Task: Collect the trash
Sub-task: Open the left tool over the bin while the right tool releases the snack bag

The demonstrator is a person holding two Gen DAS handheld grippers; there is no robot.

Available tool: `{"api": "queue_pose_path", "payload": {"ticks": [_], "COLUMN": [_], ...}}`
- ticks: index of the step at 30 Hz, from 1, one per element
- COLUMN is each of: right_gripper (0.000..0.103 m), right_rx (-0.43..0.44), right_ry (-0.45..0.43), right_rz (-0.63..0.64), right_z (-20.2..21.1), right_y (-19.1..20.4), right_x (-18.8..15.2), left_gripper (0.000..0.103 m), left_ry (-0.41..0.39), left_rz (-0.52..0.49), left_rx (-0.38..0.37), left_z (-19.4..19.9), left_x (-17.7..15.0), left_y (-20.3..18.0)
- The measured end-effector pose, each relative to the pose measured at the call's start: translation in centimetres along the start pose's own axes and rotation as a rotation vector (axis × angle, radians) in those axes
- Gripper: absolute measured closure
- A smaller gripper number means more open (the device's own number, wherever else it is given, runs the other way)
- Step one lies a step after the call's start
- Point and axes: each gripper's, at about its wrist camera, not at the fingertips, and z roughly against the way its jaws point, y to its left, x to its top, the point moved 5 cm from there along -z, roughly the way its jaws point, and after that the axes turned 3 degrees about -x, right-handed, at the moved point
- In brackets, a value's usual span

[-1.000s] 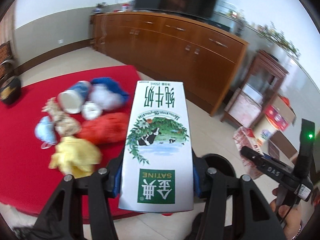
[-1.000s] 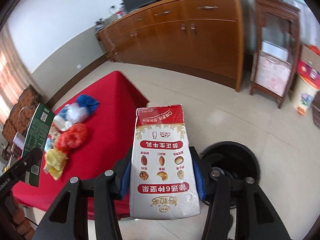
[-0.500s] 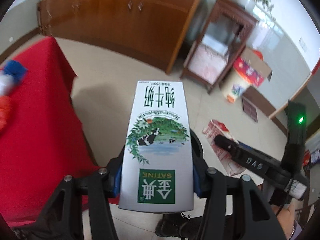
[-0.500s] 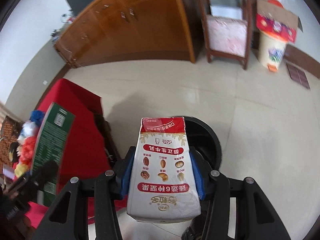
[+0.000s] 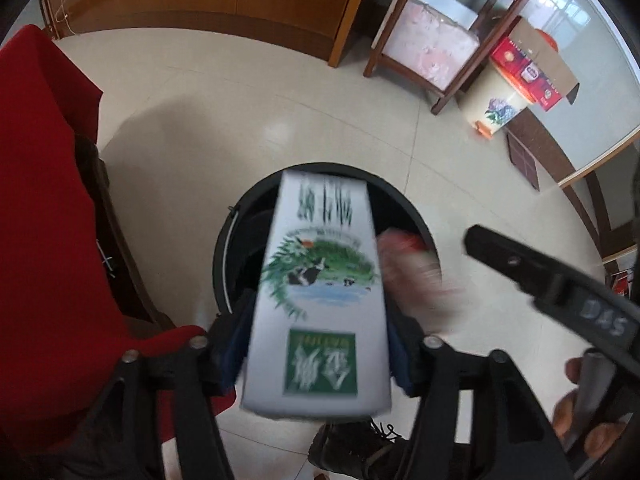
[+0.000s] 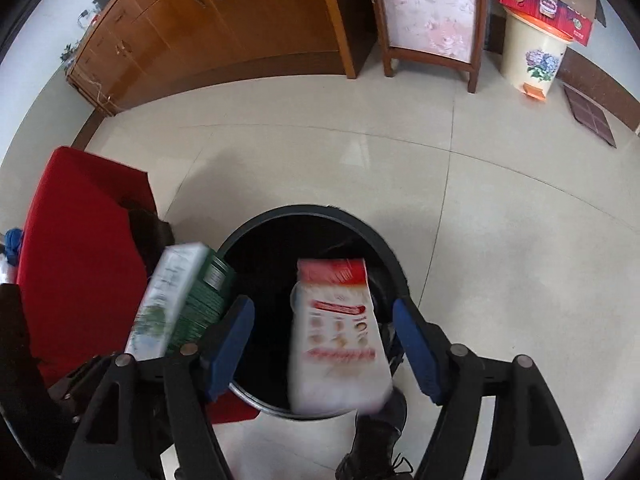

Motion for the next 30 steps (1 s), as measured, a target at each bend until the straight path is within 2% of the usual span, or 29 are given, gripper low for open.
{"api": "queue_pose_path", "payload": {"ticks": [5,11,15,23,30], "right_gripper": [0.029,0.029,0.029,0.029,0.029], "right_rx": [-0.009,-0.011,0.01,0.024,0.074], "right_ry": [-0.043,-0.106,-0.156,-0.226,-0.274], "right_rz": [-0.039,-0.052,-0.057,0.023,0.149], "right_z": [1.1,3.1,4.8,7.8,11.5], "right_y": [-1.0,-0.8,0.0,2.9,8.6], "right_x": [0.9,1.6,2.1,1.7,-0.8], "left_gripper": [0.033,0.033,0.033,0.033,0.033], "left_ry": [-0.037,-0.154,-0.202,-0.311,-0.408], "left_rz": [-0.004,-0.032,-0.021,0.034,0.13], "left_rx": [0.037,0.112,0.129,0.167,0.259], "left_z": [0.9,5.4,8.4,14.6,20.4], "left_x": [0.6,0.5,-0.4,-1.9,-4.5], "left_y": [0.4,0.9,1.4,3.3,7.7]}}
